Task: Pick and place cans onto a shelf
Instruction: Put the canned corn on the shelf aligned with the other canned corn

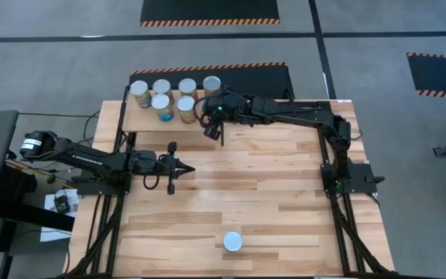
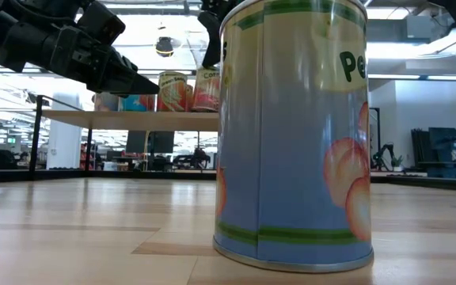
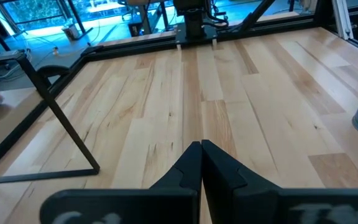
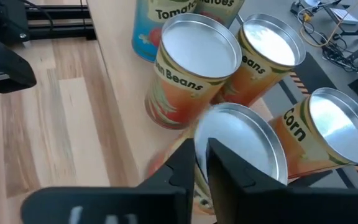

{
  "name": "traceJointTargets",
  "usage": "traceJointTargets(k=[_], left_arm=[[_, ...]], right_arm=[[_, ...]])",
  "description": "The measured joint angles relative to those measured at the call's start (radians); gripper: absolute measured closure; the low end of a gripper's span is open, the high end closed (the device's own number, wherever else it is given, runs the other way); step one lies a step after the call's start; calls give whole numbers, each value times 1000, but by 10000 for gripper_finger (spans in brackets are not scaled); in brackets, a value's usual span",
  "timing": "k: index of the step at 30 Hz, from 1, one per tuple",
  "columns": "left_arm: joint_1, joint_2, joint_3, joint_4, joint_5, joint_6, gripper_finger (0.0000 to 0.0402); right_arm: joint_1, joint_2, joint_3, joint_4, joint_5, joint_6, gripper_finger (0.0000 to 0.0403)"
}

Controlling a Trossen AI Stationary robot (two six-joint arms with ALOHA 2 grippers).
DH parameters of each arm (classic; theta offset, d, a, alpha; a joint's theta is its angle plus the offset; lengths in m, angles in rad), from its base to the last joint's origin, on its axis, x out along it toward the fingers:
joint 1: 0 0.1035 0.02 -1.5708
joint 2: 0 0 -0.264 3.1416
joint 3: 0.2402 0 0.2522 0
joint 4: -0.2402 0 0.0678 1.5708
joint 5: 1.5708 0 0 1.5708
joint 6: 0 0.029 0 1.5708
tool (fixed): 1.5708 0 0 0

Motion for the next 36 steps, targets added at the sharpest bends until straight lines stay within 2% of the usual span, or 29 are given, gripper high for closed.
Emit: traceJointTargets(k=[7, 12, 16, 20, 22, 28, 30, 36], left_arm=[[0, 0, 0, 0, 1, -2, 401], [0, 0, 0, 0, 1, -2, 401], [0, 0, 0, 0, 1, 0, 401], [0, 0, 0, 0, 1, 1, 401], [0, 0, 0, 0, 1, 1, 401], [0, 0, 0, 0, 1, 0, 401], [0, 0, 0, -1, 1, 0, 401], [0, 0, 0, -4, 3, 0, 401]], right_arm=[[-4, 0, 0, 2, 0, 0, 301], [-6, -4, 0, 5, 1, -16, 291], [4, -17, 2, 13, -10, -38, 317], [18, -7, 1, -35, -75, -45, 375], [28, 12, 2, -36, -86, -45, 393], [25, 45, 3, -64, -67, 9, 377], [19, 53, -3, -111, -27, 23, 380], [7, 67, 0, -105, 30, 37, 394]])
